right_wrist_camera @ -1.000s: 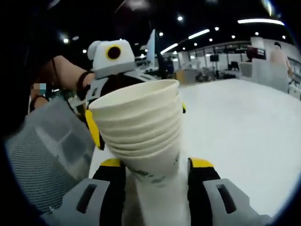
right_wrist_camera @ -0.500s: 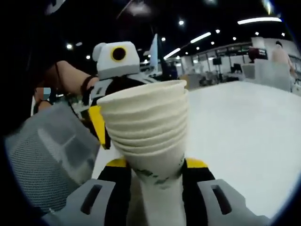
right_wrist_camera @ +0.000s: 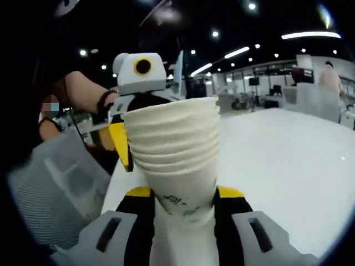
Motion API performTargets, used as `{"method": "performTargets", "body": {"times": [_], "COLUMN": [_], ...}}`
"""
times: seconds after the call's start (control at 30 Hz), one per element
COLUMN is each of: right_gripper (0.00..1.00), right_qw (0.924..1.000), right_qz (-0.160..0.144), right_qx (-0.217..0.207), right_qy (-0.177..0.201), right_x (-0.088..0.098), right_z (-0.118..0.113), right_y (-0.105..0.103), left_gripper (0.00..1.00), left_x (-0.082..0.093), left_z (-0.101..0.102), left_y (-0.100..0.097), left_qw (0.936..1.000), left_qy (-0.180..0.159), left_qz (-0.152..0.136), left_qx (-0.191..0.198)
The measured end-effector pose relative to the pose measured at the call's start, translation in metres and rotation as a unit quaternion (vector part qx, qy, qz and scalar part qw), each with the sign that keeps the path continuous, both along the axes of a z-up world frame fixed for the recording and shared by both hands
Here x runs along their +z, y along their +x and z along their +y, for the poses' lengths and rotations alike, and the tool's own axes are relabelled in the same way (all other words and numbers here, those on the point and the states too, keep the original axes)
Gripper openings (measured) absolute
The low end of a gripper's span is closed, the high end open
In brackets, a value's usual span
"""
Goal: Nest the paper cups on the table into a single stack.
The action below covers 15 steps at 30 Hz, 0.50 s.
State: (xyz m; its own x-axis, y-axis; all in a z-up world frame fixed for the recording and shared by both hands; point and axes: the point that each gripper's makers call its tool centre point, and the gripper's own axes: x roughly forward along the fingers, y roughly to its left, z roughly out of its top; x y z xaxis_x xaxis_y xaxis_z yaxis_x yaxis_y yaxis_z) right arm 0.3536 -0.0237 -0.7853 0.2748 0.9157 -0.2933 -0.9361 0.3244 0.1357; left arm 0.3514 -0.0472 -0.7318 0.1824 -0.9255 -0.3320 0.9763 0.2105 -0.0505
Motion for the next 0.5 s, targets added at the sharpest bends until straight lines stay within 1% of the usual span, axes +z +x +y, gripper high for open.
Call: {"method": "performTargets", "body": {"times": [0.07, 0.13, 0.17, 0.23, 0.37, 0.43, 0.5], "right_gripper": [0.38, 0.38, 0.38, 0.38, 0.38, 0.38, 0.38], "right_qw": [0.9999, 0.9999, 0.9997, 0.9995, 0.9991, 0.9991, 0.9989], "right_qz": [-0.011, -0.017, -0.025, -0.030, -0.040, -0.041, -0.045], "right_qx": [0.000, 0.001, 0.001, -0.001, -0.003, -0.003, -0.003], "right_qy": [0.002, 0.003, 0.005, 0.010, 0.012, 0.012, 0.010], "right_x": [0.009, 0.015, 0.020, 0.026, 0.035, 0.036, 0.038], "right_z": [-0.002, -0.004, -0.005, -0.010, -0.016, -0.019, -0.024], "right_y": [0.013, 0.023, 0.031, 0.045, 0.067, 0.073, 0.084], "left_gripper": [0.48, 0.48, 0.48, 0.48, 0.48, 0.48, 0.48], "left_x": [0.009, 0.017, 0.022, 0.028, 0.035, 0.036, 0.037], "left_z": [-0.001, -0.003, -0.004, -0.006, -0.011, -0.014, -0.017], "left_y": [0.011, 0.023, 0.031, 0.044, 0.064, 0.075, 0.084], "left_qw": [1.0000, 0.9999, 0.9997, 0.9997, 0.9995, 0.9995, 0.9995], "left_qy": [-0.001, 0.000, 0.000, -0.002, -0.003, -0.005, -0.007], "left_qz": [-0.008, -0.016, -0.023, -0.024, -0.031, -0.030, -0.027], "left_qx": [0.001, 0.001, 0.000, 0.003, 0.005, 0.008, 0.011]}}
